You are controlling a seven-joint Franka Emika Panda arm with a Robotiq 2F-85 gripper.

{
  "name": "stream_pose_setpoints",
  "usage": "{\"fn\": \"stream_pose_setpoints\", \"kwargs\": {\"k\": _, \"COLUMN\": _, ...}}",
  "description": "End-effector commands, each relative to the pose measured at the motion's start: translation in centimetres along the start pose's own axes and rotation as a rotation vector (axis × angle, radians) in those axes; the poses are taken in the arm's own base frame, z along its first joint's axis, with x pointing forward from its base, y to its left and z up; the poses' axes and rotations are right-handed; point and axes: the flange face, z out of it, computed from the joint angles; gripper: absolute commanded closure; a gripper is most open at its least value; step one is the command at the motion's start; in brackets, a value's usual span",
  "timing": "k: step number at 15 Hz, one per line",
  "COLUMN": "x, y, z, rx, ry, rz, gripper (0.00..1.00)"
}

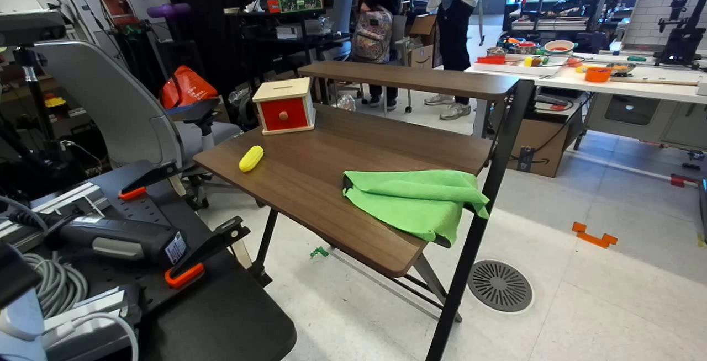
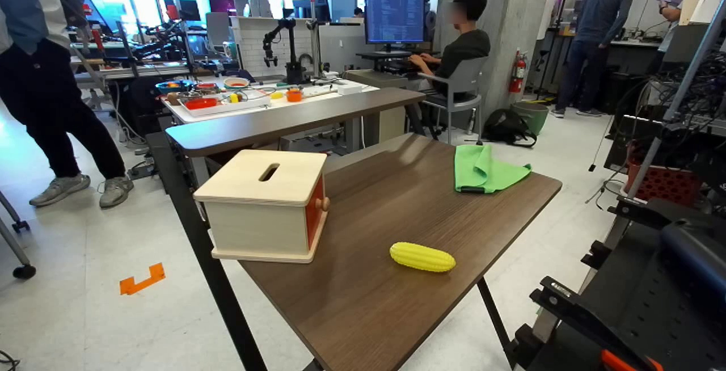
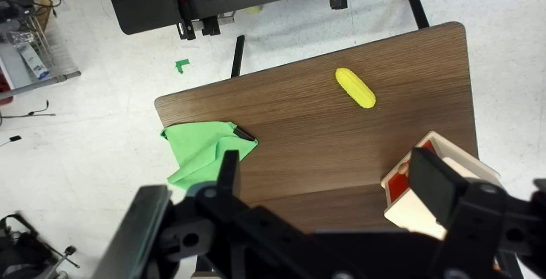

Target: Open the chest drawer.

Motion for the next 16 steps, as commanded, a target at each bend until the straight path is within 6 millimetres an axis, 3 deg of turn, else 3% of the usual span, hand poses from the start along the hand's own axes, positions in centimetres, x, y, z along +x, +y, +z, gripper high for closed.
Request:
{"fn": "stream_pose_setpoints", "kwargs": {"k": 1, "x": 2.6, "y": -1.8, "z": 1.7, "rx": -0.004, "ry": 0.070, "rz": -0.066, "gripper": 0.00}}
{"fn": "stream_pose_setpoints", "kwargs": {"k": 6, "x": 7.2, "y": -4.8, "z": 5.9, "rx": 0.058, "ry": 0.245, "rz": -0.242, "gripper": 0.00}}
{"fn": "stream_pose_setpoints", "kwargs": {"k": 10, "x": 10.6, "y": -6.5, "z": 10.9, "rx": 0.179, "ry": 0.274, "rz": -0.370, "gripper": 0.00}}
{"fn": "stream_pose_setpoints", "kwargs": {"k": 13, "x": 12.0, "y": -7.4, "z": 15.3, "rx": 0.229, "ry": 0.240, "rz": -0.471, "gripper": 0.00}}
{"fn": "stream_pose_setpoints", "kwargs": {"k": 16, "x": 12.1, "y": -8.3, "z": 19.1, "rx": 0.288, "ry": 0.165, "rz": -0.558, "gripper": 0.00}}
